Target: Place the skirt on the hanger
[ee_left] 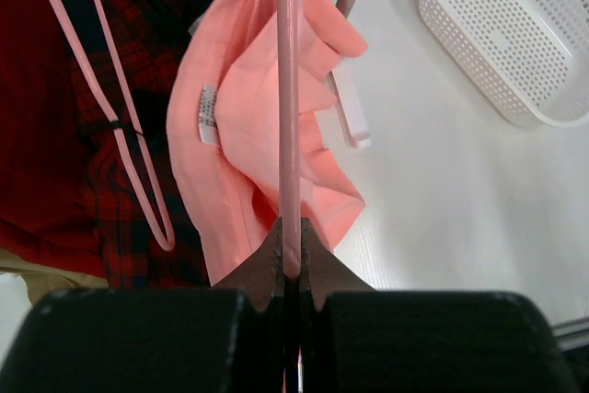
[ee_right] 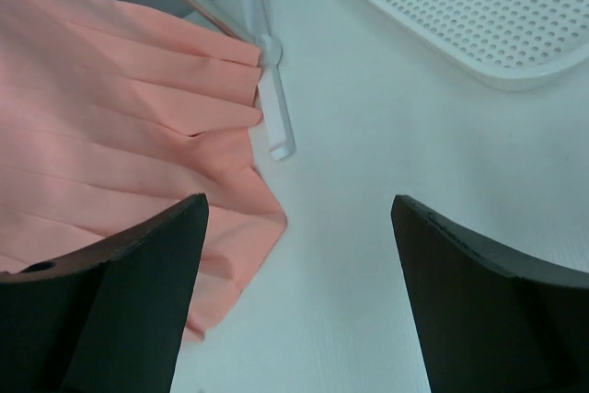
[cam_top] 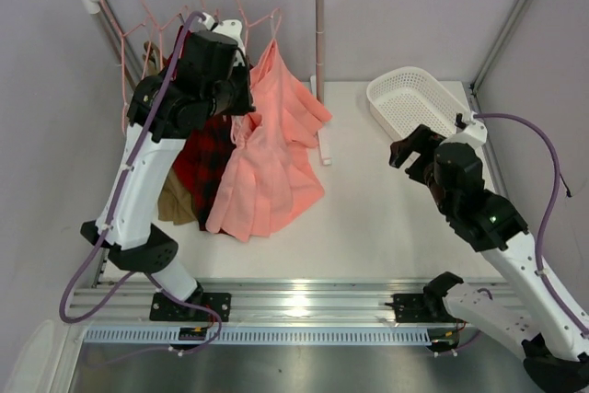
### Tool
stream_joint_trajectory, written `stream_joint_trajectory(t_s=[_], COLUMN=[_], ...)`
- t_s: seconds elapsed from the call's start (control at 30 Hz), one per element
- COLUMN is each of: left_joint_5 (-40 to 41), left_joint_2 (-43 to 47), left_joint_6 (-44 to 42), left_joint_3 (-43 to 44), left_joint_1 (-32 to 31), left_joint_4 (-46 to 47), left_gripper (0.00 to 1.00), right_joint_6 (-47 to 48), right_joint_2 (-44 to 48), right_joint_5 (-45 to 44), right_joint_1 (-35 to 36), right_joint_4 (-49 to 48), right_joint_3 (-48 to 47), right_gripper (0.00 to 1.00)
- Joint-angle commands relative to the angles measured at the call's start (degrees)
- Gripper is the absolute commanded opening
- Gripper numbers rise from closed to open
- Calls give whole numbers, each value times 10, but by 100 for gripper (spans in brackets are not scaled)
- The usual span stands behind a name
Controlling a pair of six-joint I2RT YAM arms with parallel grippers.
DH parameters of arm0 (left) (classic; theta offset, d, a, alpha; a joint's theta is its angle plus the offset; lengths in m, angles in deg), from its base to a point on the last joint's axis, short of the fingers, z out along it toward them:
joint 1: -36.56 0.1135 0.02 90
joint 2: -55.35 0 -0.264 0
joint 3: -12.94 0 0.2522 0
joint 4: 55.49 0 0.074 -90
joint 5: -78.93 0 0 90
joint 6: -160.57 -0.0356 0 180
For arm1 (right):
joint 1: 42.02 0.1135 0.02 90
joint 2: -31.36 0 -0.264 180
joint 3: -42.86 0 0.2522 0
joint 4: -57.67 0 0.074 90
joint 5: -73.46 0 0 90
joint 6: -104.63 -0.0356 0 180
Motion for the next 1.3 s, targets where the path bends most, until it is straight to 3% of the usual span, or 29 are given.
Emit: stream_joint_trajectory(t_s=[0.0, 0.17, 0.4, 0.63, 0.73, 0.97, 1.27], left_joint_5=[14, 0, -28, 23, 27, 62, 39], left_joint_2=[-18, -39, -72, -78, -94, -145, -155], left_joint_6=[-18, -14, 34, 61, 47, -79, -76], left_joint_3=[55, 67, 87, 85, 91, 88, 81], left_joint_1=[21, 55, 55, 42, 42, 44, 84], left_joint_4=[39, 79, 121, 157, 172, 207, 249], left_gripper=[0, 0, 0, 0, 0, 0, 0], right_joint_6=[19, 25, 27, 28, 30, 28, 7], right_joint_2=[-8, -3, 2, -6, -12, -5, 9], right_joint_5=[142, 182, 202, 235, 248, 252, 270], right_joint_1=[-61, -104, -133, -146, -148, -150, -153], right_joint_4=[-23, -31, -30, -33, -34, -32, -53], right_joint_3=[10, 27, 41, 46, 44, 53, 84], right_gripper=[87, 88, 89, 90, 90, 90, 90])
